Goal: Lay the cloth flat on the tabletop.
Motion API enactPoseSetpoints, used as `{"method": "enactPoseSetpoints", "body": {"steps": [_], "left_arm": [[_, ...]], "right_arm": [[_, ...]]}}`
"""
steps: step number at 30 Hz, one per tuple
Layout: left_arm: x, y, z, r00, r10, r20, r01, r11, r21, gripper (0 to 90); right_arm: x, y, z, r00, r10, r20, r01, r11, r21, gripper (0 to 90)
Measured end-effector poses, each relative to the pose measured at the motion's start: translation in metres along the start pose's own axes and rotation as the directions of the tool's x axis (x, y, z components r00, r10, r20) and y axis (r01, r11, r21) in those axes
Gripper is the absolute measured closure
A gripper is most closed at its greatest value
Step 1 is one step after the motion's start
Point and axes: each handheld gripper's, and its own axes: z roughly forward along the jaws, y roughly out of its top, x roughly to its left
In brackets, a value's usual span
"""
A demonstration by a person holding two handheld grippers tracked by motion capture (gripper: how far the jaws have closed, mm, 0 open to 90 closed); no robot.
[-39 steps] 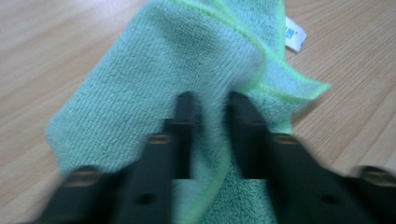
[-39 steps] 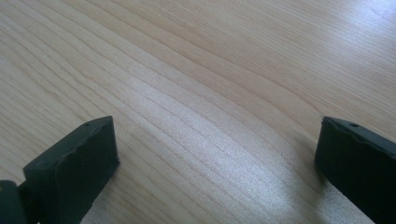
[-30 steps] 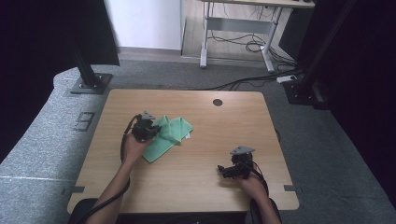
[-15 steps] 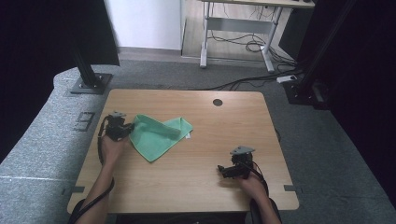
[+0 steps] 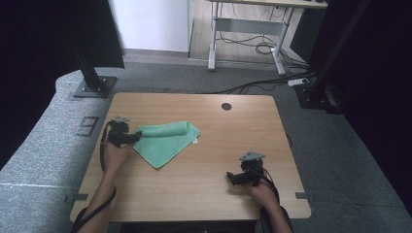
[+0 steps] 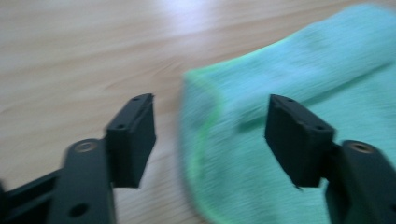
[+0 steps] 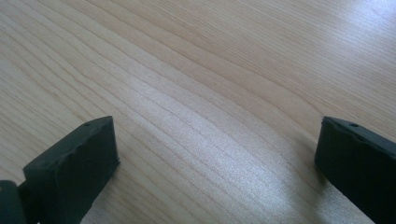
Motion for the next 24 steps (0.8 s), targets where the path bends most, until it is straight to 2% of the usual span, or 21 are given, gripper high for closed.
{"method": "enactPoseSetpoints", "body": {"steps": [2, 3, 4, 5, 6, 7, 10, 12, 14, 15, 16, 18, 22, 23, 24], "left_arm": [[-0.011, 0.006, 0.001, 0.9989, 0.032, 0.034, -0.032, 0.9995, -0.01, 29.0], [-0.023, 0.01, 0.005, 0.9947, 0.068, 0.077, -0.068, 0.9977, -0.003, 25.0], [-0.023, 0.01, 0.005, 0.9947, 0.068, 0.077, -0.068, 0.9977, -0.003, 24.9], [-0.03, 0.011, 0.008, 0.9916, 0.088, 0.095, -0.088, 0.9961, 0.001, 24.9], [-0.037, 0.011, 0.012, 0.9878, 0.104, 0.117, -0.105, 0.9944, 0.008, 23.8], [-0.051, 0.009, 0.02, 0.9795, 0.137, 0.147, -0.142, 0.9895, 0.024, 24.0], [-0.07, 0.004, 0.032, 0.9644, 0.194, 0.18, -0.207, 0.9766, 0.057, 25.7], [-0.08, -0.001, 0.04, 0.9567, 0.218, 0.193, -0.237, 0.9681, 0.081, 27.0], [-0.086, -0.007, 0.047, 0.9541, 0.227, 0.195, -0.251, 0.962, 0.107, 27.1], [-0.086, -0.007, 0.047, 0.9541, 0.227, 0.195, -0.251, 0.962, 0.107, 25.8], [-0.088, -0.01, 0.048, 0.9578, 0.219, 0.186, -0.237, 0.9683, 0.079, 26.0], [-0.089, -0.01, 0.048, 0.9581, 0.219, 0.185, -0.237, 0.9684, 0.079, 26.1], [-0.104, -0.015, 0.044, 0.9554, 0.228, 0.187, -0.246, 0.9663, 0.076, 26.1], [-0.104, -0.015, 0.044, 0.9554, 0.228, 0.187, -0.246, 0.9663, 0.076, 26.0], [-0.109, -0.016, 0.044, 0.953, 0.233, 0.194, -0.251, 0.9653, 0.072, 26.0]], "right_arm": [[0.0, 0.0, 0.0, 1.0, 0.0, 0.0, 0.0, 1.0, 0.0, 0.0], [0.0, 0.0, 0.0, 1.0, 0.0, 0.0, 0.0, 1.0, 0.0, 0.0], [0.0, 0.0, 0.0, 1.0, 0.0, 0.0, 0.0, 1.0, 0.0, 0.0], [0.0, 0.0, 0.0, 1.0, 0.0, 0.0, 0.0, 1.0, 0.0, 0.0], [0.0, 0.0, 0.0, 1.0, 0.0, 0.0, 0.0, 1.0, 0.0, 0.0], [0.0, 0.0, 0.0, 1.0, 0.0, 0.0, 0.0, 1.0, 0.0, 0.0], [0.0, 0.0, 0.0, 1.0, 0.0, 0.0, 0.0, 1.0, 0.0, 0.0], [0.0, 0.0, 0.0, 1.0, 0.0, 0.0, 0.0, 1.0, 0.0, 0.0], [0.0, 0.0, 0.0, 1.0, 0.0, 0.0, 0.0, 1.0, 0.0, 0.0], [0.0, 0.0, 0.0, 1.0, 0.0, 0.0, 0.0, 1.0, 0.0, 0.0], [0.0, 0.0, 0.0, 1.0, 0.0, 0.0, 0.0, 1.0, 0.0, 0.0], [0.0, 0.0, 0.0, 1.0, 0.0, 0.0, 0.0, 1.0, 0.0, 0.0], [0.0, 0.0, 0.0, 1.0, 0.0, 0.0, 0.0, 1.0, 0.0, 0.0], [0.0, 0.0, 0.0, 1.0, 0.0, 0.0, 0.0, 1.0, 0.0, 0.0], [0.0, 0.0, 0.0, 1.0, 0.0, 0.0, 0.0, 1.0, 0.0, 0.0]]}}
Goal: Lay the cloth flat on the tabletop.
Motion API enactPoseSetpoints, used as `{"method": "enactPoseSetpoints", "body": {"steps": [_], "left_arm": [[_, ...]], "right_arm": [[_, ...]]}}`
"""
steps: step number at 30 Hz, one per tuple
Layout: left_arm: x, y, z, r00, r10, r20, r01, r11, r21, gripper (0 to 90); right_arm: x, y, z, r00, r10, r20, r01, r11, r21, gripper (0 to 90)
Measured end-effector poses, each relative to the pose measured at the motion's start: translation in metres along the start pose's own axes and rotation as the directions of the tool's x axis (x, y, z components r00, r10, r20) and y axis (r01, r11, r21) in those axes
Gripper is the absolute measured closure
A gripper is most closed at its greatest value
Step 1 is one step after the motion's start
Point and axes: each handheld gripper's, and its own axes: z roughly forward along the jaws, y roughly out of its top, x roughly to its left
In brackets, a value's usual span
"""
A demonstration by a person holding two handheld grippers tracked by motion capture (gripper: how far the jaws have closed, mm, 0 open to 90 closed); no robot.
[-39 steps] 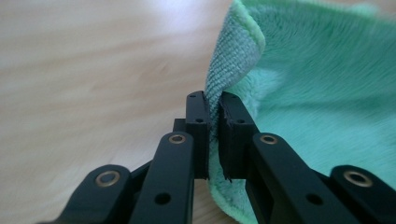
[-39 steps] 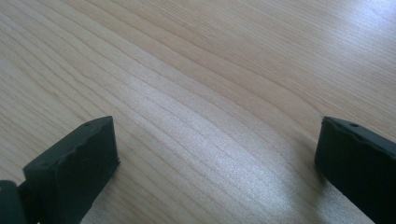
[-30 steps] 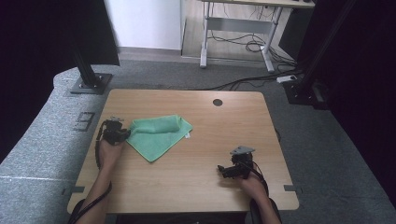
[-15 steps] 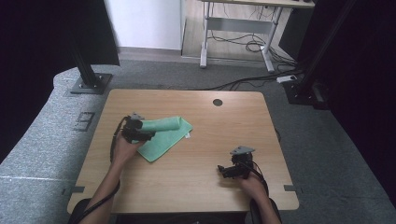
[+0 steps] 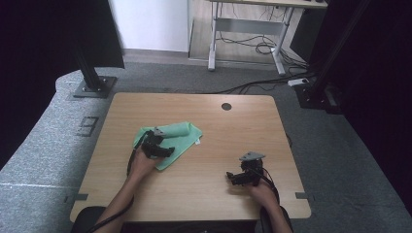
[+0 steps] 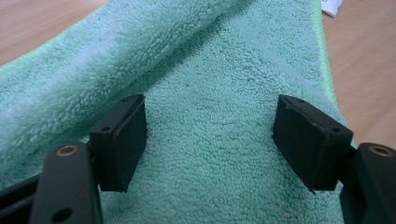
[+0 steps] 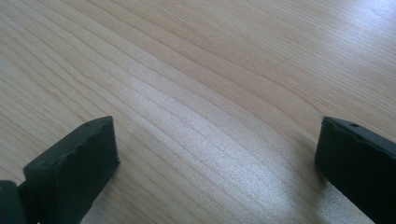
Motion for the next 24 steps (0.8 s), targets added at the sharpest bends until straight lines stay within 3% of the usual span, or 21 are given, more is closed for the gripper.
{"method": "enactPoseSetpoints", "body": {"steps": [1, 2, 3, 4, 7, 9, 13, 18, 24], "left_arm": [[-0.012, 0.0, 0.001, 1.0, 0.006, 0.004, -0.006, 0.9999, -0.009, 25.8], [-0.012, 0.0, 0.001, 1.0, 0.006, 0.004, -0.006, 0.9999, -0.009, 25.8], [-0.024, 0.002, 0.003, 0.9999, 0.011, 0.007, -0.011, 0.9999, -0.01, 25.8], [-0.024, 0.002, 0.003, 0.9999, 0.011, 0.007, -0.011, 0.9999, -0.01, 25.8], [-0.047, 0.006, 0.006, 0.9991, 0.031, 0.028, -0.031, 0.9995, -0.001, 24.8], [-0.053, 0.006, 0.007, 0.9988, 0.035, 0.034, -0.035, 0.9994, 0.0, 22.9], [-0.077, 0.007, 0.009, 0.995, 0.075, 0.066, -0.075, 0.9972, -0.005, 20.8], [-0.083, 0.009, 0.006, 0.9888, 0.107, 0.104, -0.107, 0.9942, -0.008, 22.0], [-0.067, 0.031, -0.015, 0.9891, 0.107, 0.102, -0.1, 0.9925, -0.07, 22.0]], "right_arm": [[0.0, 0.0, 0.0, 1.0, 0.0, 0.0, 0.0, 1.0, 0.0, 0.0], [0.0, 0.0, 0.0, 1.0, 0.0, 0.0, 0.0, 1.0, 0.0, 0.0], [0.0, 0.0, 0.0, 1.0, 0.0, 0.0, 0.0, 1.0, 0.0, 0.0], [0.0, 0.0, 0.0, 1.0, 0.0, 0.0, 0.0, 1.0, 0.0, 0.0], [0.0, 0.0, 0.0, 1.0, -0.001, 0.0, 0.001, 1.0, 0.0, 0.0], [0.0, 0.0, 0.0, 1.0, -0.001, 0.0, 0.001, 1.0, 0.0, 0.0], [0.0, 0.0, 0.0, 1.0, 0.0, 0.0, 0.0, 1.0, 0.0, 0.0], [0.0, 0.0, 0.0, 1.0, 0.0, 0.0, 0.0, 1.0, 0.001, 0.0], [0.0, 0.0, 0.0, 1.0, -0.001, 0.0, 0.001, 1.0, 0.001, 0.0]]}}
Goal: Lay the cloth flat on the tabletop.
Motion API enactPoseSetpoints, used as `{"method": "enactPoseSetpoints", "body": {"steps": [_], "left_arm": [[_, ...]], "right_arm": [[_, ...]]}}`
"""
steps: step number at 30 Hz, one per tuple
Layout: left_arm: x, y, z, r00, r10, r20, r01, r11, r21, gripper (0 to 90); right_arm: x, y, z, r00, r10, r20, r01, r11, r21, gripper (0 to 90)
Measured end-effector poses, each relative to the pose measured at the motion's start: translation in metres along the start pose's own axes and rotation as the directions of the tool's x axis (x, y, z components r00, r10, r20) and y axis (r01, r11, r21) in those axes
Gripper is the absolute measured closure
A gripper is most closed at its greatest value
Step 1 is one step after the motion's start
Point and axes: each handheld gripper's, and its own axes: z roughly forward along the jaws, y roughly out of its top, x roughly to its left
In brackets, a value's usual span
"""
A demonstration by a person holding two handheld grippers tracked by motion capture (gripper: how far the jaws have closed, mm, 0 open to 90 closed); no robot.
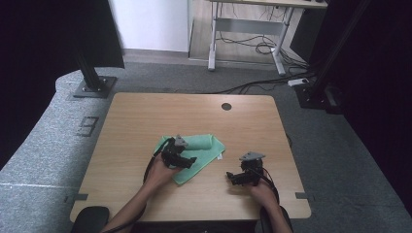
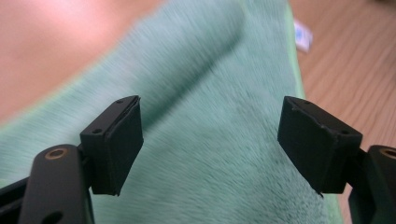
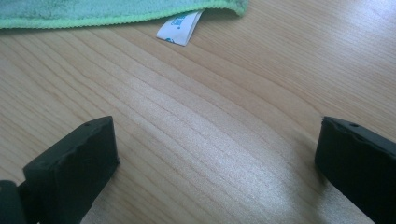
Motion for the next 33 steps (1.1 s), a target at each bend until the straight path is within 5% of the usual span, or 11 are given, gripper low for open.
{"method": "enactPoseSetpoints", "body": {"steps": [4, 9, 15, 23, 30, 33], "left_arm": [[0.024, 0.015, -0.012, 0.9965, 0.027, -0.079, -0.028, 0.9996, -0.007, 21.1], [0.054, 0.02, -0.008, 0.9945, 0.002, -0.105, -0.003, 1.0, -0.01, 20.9], [0.075, 0.017, 0.007, 0.9919, -0.004, -0.127, 0.007, 0.9998, 0.018, 20.3], [0.084, 0.008, 0.027, 0.9915, -0.013, -0.129, 0.02, 0.9983, 0.056, 19.9], [0.086, 0.0, 0.037, 0.9868, 0.004, -0.162, 0.011, 0.9954, 0.095, 19.8], [0.089, -0.001, 0.037, 0.9829, -0.019, -0.183, 0.036, 0.9954, 0.089, 19.6]], "right_arm": [[0.002, 0.004, 0.002, 0.9999, 0.008, 0.01, -0.009, 1.0, 0.017, 0.0], [0.007, 0.012, 0.009, 1.0, 0.001, 0.006, -0.001, 1.0, 0.029, 0.0], [0.021, 0.03, 0.02, 0.9997, -0.025, -0.005, 0.025, 0.999, 0.021, 0.0], [0.035, 0.053, 0.036, 0.9998, -0.019, -0.009, 0.019, 1.0, 0.004, 0.0], [0.046, 0.069, 0.056, 0.9995, -0.012, 0.031, 0.012, 1.0, 0.013, 0.0], [0.05, 0.072, 0.064, 0.9977, -0.032, 0.06, 0.031, 0.999, 0.022, 0.0]]}}
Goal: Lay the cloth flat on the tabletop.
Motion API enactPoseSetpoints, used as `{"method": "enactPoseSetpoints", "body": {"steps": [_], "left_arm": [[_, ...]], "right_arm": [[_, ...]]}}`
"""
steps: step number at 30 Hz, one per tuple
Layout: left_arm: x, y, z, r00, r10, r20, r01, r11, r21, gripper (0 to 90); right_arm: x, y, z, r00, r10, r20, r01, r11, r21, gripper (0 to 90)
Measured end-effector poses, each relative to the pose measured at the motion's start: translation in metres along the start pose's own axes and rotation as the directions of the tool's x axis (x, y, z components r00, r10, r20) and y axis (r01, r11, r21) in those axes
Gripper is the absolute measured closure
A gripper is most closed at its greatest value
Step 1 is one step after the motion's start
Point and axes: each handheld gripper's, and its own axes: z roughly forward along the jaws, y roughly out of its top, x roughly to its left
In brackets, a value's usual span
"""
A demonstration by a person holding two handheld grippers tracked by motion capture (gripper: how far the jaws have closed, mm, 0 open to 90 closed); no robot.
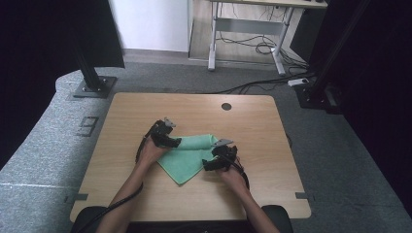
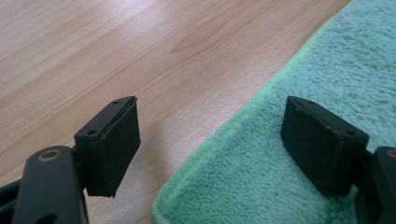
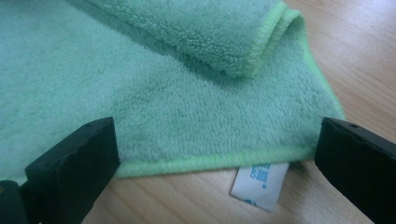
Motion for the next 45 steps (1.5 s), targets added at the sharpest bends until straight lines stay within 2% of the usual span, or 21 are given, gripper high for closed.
{"method": "enactPoseSetpoints", "body": {"steps": [1, 2, 4, 7, 12, 16, 19, 26, 31, 34, 35, 37, 38, 41, 42, 43, 44, 45], "left_arm": [[0.0, 0.0, 0.0, 1.0, 0.0, 0.0, 0.0, 1.0, 0.0, 19.6], [0.001, 0.0, -0.001, 0.9994, -0.003, -0.034, 0.003, 1.0, 0.005, 19.7], [0.004, 0.0, -0.001, 0.998, -0.013, -0.062, 0.013, 0.9999, 0.01, 19.9], [0.008, -0.001, -0.002, 0.996, -0.028, -0.085, 0.029, 0.9994, 0.015, 20.2], [0.018, -0.006, -0.006, 0.9887, -0.07, -0.132, 0.074, 0.9969, 0.027, 20.2], [0.021, -0.01, -0.009, 0.9865, -0.079, -0.143, 0.085, 0.9958, 0.034, 20.2], [0.022, -0.013, -0.013, 0.9865, -0.072, -0.147, 0.079, 0.996, 0.042, 20.2], [0.023, -0.021, -0.021, 0.9899, -0.072, -0.123, 0.078, 0.9958, 0.047, 20.1], [0.019, -0.03, -0.028, 0.9943, -0.064, -0.085, 0.069, 0.9964, 0.049, 20.1], [0.013, -0.035, -0.033, 0.9972, -0.051, -0.055, 0.053, 0.9975, 0.045, 20.0], [0.009, -0.037, -0.036, 0.9989, -0.028, -0.037, 0.029, 0.9987, 0.041, 19.6], [0.007, -0.038, -0.038, 0.9993, -0.019, -0.032, 0.02, 0.9993, 0.03, 18.7], [0.003, -0.039, -0.042, 0.9998, -0.015, -0.01, 0.015, 0.9999, 0.006, 18.7], [-0.001, -0.039, -0.047, 1.0, 0.001, 0.01, -0.001, 1.0, -0.004, 18.7], [-0.003, -0.04, -0.049, 0.9998, 0.013, 0.014, -0.013, 0.9999, 0.001, 18.4], [-0.006, -0.041, -0.05, 0.9995, 0.02, 0.023, -0.02, 0.9998, 0.005, 18.4], [-0.011, -0.045, -0.053, 0.9986, 0.032, 0.042, -0.032, 0.9994, 0.016, 18.2], [-0.011, -0.045, -0.053, 0.9986, 0.032, 0.042, -0.032, 0.9994, 0.016, 18.2]], "right_arm": [[0.0, 0.0, 0.0, 1.0, 0.0, 0.0, 0.0, 1.0, 0.0, 0.0], [0.001, 0.001, 0.002, 0.9999, -0.01, 0.003, 0.01, 1.0, -0.004, 0.0], [0.002, 0.001, 0.001, 0.9997, -0.021, 0.012, 0.021, 1.0, -0.007, 0.0], [0.002, 0.0, 0.0, 0.9997, -0.023, 0.013, 0.023, 1.0, -0.008, 0.0], [-0.004, -0.004, -0.002, 1.0, 0.003, -0.001, -0.003, 1.0, 0.004, 0.0], [-0.008, -0.007, -0.005, 0.9999, 0.004, 0.01, -0.004, 1.0, 0.01, 0.0], [-0.012, -0.009, -0.007, 0.9998, 0.006, 0.017, -0.006, 1.0, 0.015, 0.0], [-0.023, -0.012, -0.011, 0.9991, 0.02, 0.038, -0.022, 0.999, 0.028, 0.0], [-0.029, -0.013, -0.013, 0.9981, 0.027, 0.055, -0.029, 0.999, 0.033, 0.0], [-0.037, -0.014, -0.015, 0.9956, 0.037, 0.086, -0.041, 0.998, 0.042, 0.0], [-0.04, -0.014, -0.015, 0.9946, 0.036, 0.097, -0.04, 0.998, 0.043, 0.0], [-0.043, -0.014, -0.015, 0.9935, 0.04, 0.106, -0.045, 0.998, 0.045, 0.0], [-0.048, -0.014, -0.015, 0.9921, 0.05, 0.115, -0.056, 0.997, 0.047, 0.3], [-0.049, -0.014, -0.017, 0.9914, 0.045, 0.123, -0.049, 0.998, 0.033, 2.0], [-0.047, -0.013, -0.02, 0.9945, 0.054, 0.09, -0.056, 0.998, 0.016, 2.0], [-0.047, -0.013, -0.02, 0.9945, 0.054, 0.09, -0.056, 0.998, 0.016, 2.0], [-0.043, -0.013, -0.021, 0.9966, 0.059, 0.057, -0.059, 0.998, -0.001, 1.8], [-0.043, -0.013, -0.021, 0.9966, 0.059, 0.057, -0.059, 0.998, -0.001, 1.8]]}}
